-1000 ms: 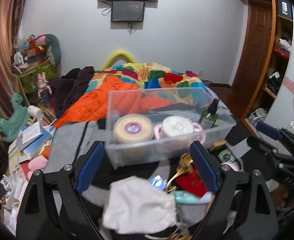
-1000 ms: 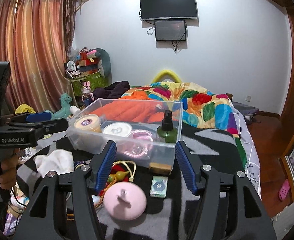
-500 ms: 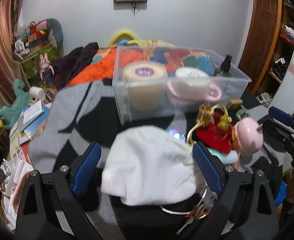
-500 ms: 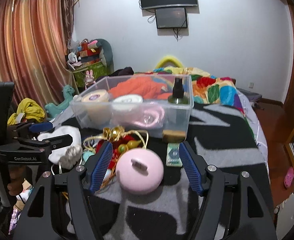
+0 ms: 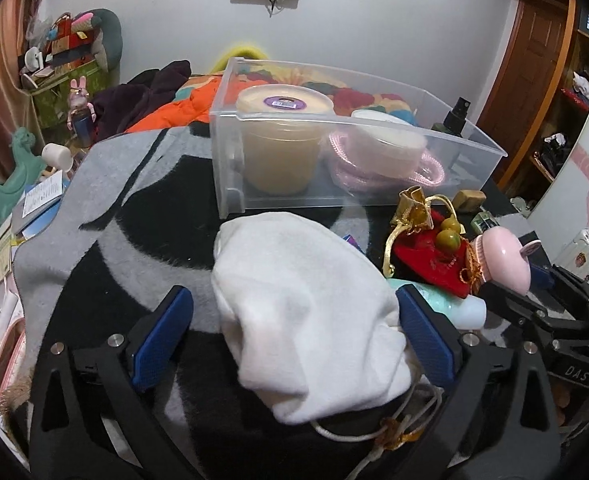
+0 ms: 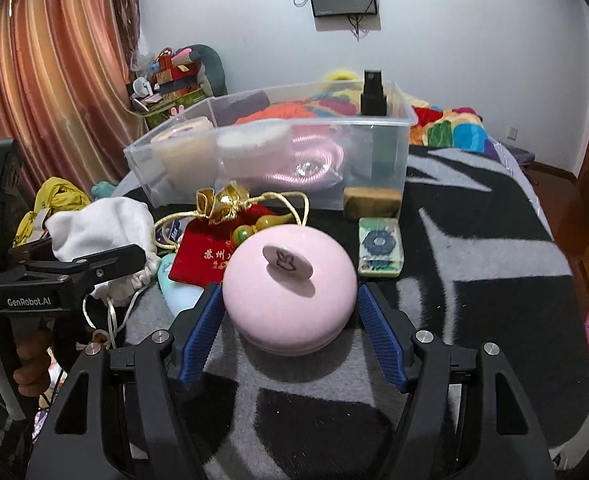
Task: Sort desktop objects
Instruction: 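Grasp the white cloth bag with the left tool while the right tool grasps the pink bunny-lid container, then carry the cloth bag with the left tool while the right tool carries the pink container to the box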
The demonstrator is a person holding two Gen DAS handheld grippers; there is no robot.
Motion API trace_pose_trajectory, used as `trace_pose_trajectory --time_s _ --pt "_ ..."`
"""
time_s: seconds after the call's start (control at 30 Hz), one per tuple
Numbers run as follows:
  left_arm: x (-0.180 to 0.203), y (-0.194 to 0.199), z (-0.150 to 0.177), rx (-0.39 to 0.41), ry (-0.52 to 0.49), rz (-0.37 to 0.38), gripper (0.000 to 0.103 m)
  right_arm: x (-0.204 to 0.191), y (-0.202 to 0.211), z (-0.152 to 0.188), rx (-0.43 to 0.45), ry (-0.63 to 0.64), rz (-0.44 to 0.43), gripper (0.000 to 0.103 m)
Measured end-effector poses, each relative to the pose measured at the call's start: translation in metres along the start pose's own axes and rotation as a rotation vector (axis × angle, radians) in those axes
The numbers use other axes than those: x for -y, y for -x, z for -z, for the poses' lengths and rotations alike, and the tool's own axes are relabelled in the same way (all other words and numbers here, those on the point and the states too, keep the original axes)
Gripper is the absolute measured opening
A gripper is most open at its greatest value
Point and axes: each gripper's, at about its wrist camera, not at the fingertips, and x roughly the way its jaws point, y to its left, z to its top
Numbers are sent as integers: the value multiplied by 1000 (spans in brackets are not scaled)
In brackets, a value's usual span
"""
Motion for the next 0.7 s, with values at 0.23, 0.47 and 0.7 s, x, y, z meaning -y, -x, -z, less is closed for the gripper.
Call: trace_pose_trajectory --time_s 0.23,0.47,0.7 --pt "9 5 8 50 -24 -40 93 6 5 0 12 -24 -34 60" --pt "18 20 16 91 -25 -17 56 14 16 -2 37 -57 -36 60" --pt "10 40 18 128 43 -9 38 22 29 -8 81 -91 -35 60"
